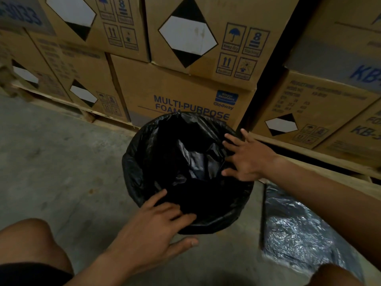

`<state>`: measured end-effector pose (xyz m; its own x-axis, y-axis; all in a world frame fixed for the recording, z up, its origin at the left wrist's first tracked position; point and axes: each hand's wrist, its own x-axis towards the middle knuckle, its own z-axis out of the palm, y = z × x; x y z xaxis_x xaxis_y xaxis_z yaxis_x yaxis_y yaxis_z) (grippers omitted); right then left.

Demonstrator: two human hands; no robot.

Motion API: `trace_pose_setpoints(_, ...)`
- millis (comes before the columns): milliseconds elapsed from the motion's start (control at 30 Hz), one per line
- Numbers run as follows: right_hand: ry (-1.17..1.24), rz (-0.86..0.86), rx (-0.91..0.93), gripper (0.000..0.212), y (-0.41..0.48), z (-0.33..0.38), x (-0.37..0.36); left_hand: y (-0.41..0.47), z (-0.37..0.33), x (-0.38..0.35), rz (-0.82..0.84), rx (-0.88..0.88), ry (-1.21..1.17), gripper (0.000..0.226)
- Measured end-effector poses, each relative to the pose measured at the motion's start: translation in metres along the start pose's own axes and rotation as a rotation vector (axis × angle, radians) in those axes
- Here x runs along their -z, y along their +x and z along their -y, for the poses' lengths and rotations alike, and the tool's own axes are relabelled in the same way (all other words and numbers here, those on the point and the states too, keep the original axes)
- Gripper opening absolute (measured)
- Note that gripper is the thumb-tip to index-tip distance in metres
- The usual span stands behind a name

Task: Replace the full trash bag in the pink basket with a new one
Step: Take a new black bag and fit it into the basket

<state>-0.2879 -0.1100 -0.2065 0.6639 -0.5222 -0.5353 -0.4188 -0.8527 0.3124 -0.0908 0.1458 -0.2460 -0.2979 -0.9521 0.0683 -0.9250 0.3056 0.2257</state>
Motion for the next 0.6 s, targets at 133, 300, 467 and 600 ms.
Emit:
trace_pose_setpoints(133, 0.059, -0.092, 0.060, 0.070, 0.004, 0.002, -0.001, 0.000, 0.009, 0.003, -0.157, 0.065, -0.122, 0.045)
trace_pose_setpoints(300, 0.324, -0.412, -0.063, 0.062, 0.018, -0.003, 0.002, 0.011, 0.035, 0.021, -0.576, 0.630, -0.350, 0.051)
trace_pose_setpoints(467, 0.582, -0.329, -0.244, 0.085, 0.039, -0.004, 0.008, 0.028, 0.064, 0.023, -0.460, 0.884, -0.753, 0.057)
trace_pose_setpoints(600, 0.476, -0.486, -0.294, 0.063, 0.053, 0.000, 0.017, 0.030, 0.071, 0.026, -0.436, 0.932, -0.738, 0.059)
